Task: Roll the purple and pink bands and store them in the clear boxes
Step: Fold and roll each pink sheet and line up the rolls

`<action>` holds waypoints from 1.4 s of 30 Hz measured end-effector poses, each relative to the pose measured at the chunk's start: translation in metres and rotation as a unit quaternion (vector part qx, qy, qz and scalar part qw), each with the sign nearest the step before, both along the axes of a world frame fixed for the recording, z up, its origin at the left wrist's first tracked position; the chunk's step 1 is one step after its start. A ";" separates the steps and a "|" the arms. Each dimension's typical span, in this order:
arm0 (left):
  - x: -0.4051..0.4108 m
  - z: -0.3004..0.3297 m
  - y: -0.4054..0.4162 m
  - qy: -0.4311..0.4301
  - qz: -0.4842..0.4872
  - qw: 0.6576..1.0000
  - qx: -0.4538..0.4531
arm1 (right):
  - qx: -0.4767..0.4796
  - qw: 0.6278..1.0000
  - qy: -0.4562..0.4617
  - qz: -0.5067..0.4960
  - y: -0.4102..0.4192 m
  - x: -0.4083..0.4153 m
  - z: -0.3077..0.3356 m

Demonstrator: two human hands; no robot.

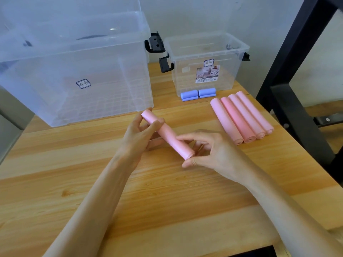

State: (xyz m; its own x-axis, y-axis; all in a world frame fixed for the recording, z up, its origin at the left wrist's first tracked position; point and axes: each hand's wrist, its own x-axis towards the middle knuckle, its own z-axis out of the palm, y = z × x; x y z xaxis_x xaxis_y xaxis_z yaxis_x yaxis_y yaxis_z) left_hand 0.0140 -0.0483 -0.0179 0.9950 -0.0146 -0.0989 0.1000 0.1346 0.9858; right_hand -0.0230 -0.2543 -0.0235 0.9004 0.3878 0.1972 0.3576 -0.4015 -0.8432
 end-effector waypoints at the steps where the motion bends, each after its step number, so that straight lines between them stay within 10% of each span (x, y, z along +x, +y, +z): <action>1: 0.003 0.001 -0.002 0.005 -0.002 1.000 0.004 | -0.010 1.000 -0.008 -0.007 -0.002 -0.001 0.000; 19: 0.055 0.012 -0.080 0.065 -0.065 0.994 0.066 | -0.221 0.922 -0.242 -0.209 -0.039 -0.009 -0.021; 31: 0.078 0.002 -0.097 0.017 -0.051 0.960 0.274 | -0.255 0.888 -0.281 -0.258 -0.039 -0.005 -0.035; 42: 0.050 -0.001 -0.094 0.004 -0.037 0.965 0.260 | -0.257 0.876 -0.309 -0.267 -0.040 -0.009 -0.037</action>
State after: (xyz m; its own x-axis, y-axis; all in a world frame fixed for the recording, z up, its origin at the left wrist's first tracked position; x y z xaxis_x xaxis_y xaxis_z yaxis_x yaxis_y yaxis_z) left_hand 0.0638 -0.1423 -0.0191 0.9922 -0.0316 -0.1203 0.0990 -0.3856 0.9173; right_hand -0.0317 -0.2940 -0.0607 0.7635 0.1252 0.6336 0.3275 -0.9206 -0.2128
